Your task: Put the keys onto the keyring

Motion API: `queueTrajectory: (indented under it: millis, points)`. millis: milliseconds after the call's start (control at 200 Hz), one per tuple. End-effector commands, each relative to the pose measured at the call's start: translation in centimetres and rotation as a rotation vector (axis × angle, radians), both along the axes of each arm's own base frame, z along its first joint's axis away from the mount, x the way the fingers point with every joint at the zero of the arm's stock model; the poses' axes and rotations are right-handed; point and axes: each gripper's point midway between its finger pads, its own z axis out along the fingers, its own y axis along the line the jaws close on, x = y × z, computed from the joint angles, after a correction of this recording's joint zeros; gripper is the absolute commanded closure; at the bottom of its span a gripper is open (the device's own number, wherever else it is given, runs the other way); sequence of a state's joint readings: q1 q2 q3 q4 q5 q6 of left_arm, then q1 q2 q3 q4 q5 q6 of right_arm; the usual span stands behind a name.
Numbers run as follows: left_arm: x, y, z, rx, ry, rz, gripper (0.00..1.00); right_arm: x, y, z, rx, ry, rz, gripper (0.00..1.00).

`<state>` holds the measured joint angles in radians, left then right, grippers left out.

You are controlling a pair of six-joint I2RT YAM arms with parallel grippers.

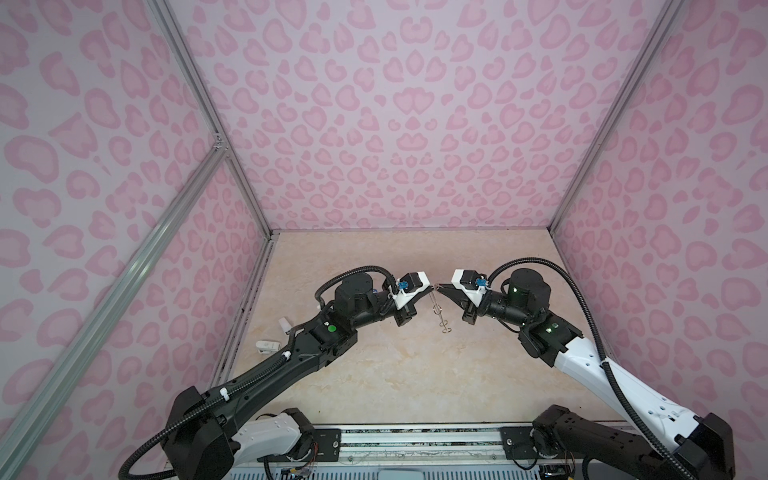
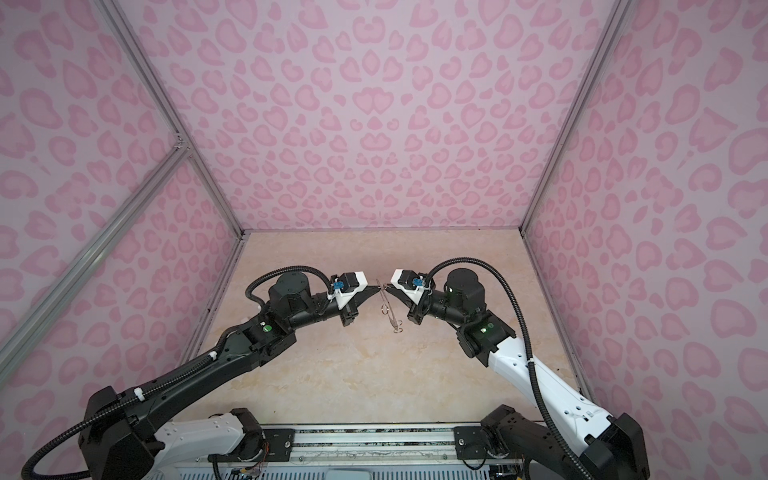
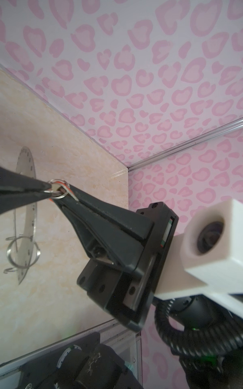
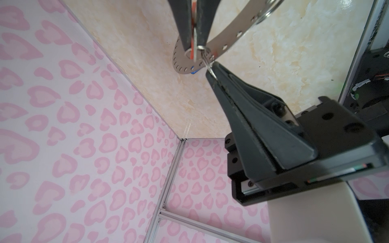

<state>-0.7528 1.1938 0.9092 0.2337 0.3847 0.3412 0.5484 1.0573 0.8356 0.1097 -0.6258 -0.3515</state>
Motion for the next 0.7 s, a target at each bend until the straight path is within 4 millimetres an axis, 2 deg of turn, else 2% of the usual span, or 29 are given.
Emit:
queueTrajectory:
  millis: [0,170,695]
  points:
    - [0.2,0.1,0.6,-0.010,-0.025,0.013,0.97,-0.5,0.2,0.2,0.007,-0.007,0.027,1.00]
    - [0.1,0.3,1.0,-0.018,-0.035,0.017,0.97,-0.4,0.1,-0.7,-0.013,0.009,0.016,1.00]
    - [0.2,-0.2,-1.4,0.043,0.016,0.003,0.97,-1.0,0.6,0.7,0.014,-0.023,0.050,1.00]
